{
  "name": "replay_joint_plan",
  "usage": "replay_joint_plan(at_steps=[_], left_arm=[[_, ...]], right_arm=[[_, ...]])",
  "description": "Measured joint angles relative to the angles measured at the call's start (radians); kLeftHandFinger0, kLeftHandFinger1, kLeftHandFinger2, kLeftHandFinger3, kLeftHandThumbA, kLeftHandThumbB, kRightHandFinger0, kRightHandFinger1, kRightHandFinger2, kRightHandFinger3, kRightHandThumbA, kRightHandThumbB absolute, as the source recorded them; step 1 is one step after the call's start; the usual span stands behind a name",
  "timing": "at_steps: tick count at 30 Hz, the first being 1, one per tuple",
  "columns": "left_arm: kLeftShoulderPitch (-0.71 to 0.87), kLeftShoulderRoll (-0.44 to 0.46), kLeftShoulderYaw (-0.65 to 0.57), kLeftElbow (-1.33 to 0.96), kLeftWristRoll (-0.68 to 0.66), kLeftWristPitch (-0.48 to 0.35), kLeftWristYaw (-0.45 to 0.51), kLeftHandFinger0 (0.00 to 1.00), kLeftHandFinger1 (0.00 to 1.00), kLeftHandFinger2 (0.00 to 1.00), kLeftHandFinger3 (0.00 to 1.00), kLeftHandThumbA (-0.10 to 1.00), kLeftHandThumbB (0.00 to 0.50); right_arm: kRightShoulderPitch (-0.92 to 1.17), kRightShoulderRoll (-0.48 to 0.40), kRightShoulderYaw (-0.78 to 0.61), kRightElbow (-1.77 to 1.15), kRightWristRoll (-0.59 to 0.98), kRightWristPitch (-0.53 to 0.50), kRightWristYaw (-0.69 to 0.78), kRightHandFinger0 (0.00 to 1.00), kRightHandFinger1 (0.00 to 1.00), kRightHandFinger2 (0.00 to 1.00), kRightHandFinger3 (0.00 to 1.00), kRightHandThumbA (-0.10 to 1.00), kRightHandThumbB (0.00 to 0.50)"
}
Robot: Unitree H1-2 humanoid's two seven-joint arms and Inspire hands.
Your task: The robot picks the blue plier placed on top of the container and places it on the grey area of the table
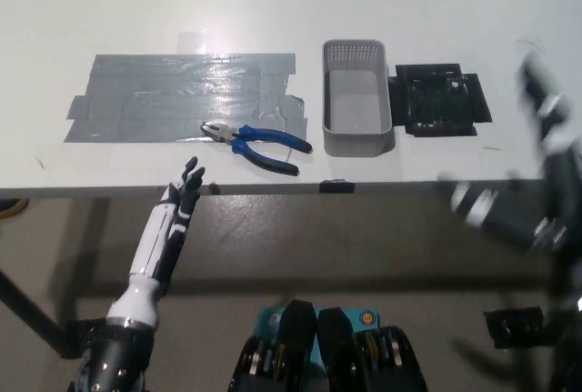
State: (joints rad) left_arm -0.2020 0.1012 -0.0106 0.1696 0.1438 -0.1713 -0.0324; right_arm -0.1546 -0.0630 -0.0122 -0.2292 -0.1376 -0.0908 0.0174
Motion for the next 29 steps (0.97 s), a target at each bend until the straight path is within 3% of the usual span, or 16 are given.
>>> replay_joint_plan(at_steps=[1, 4, 13, 14, 15, 29], left_arm=[[0.009, 0.0, 0.004, -0.004, -0.004, 0.0, 0.0, 1.0, 1.0, 1.0, 1.0, 1.0, 0.094], [0.059, 0.002, 0.002, -0.038, -0.008, -0.004, 0.0, 1.0, 1.0, 1.0, 1.0, 1.0, 0.09], [0.186, -0.004, -0.006, -0.066, -0.011, -0.018, 0.0, 1.0, 1.0, 1.0, 1.0, 0.99, 0.112], [0.19, -0.004, -0.007, -0.067, -0.011, -0.018, 0.0, 1.0, 1.0, 1.0, 1.0, 0.99, 0.119], [0.197, -0.005, -0.007, -0.073, -0.011, -0.019, 0.0, 1.0, 1.0, 1.0, 1.0, 0.99, 0.12], [0.268, -0.013, -0.007, -0.094, -0.011, -0.04, 0.001, 1.0, 1.0, 1.0, 1.0, 0.97, 0.089]], right_arm=[[0.034, 0.022, 0.003, 0.014, 0.021, -0.007, 0.001, 1.0, 1.0, 1.0, 1.0, 1.0, 0.052], [0.087, 0.048, 0.042, 0.151, 0.046, -0.047, 0.015, 1.0, 1.0, 1.0, 1.0, 1.0, 0.112], [0.207, 0.01, 0.111, 0.229, 0.047, -0.082, 0.047, 1.0, 1.0, 1.0, 1.0, 0.98, 0.097], [0.209, 0.007, 0.113, 0.229, 0.047, -0.084, 0.049, 1.0, 1.0, 1.0, 1.0, 0.98, 0.142], [0.213, 0.003, 0.119, 0.229, 0.044, -0.088, 0.051, 1.0, 1.0, 1.0, 1.0, 0.98, 0.149], [0.239, -0.02, 0.157, 0.236, 0.02, -0.091, 0.06, 1.0, 1.0, 1.0, 1.0, 1.0, 0.162]])
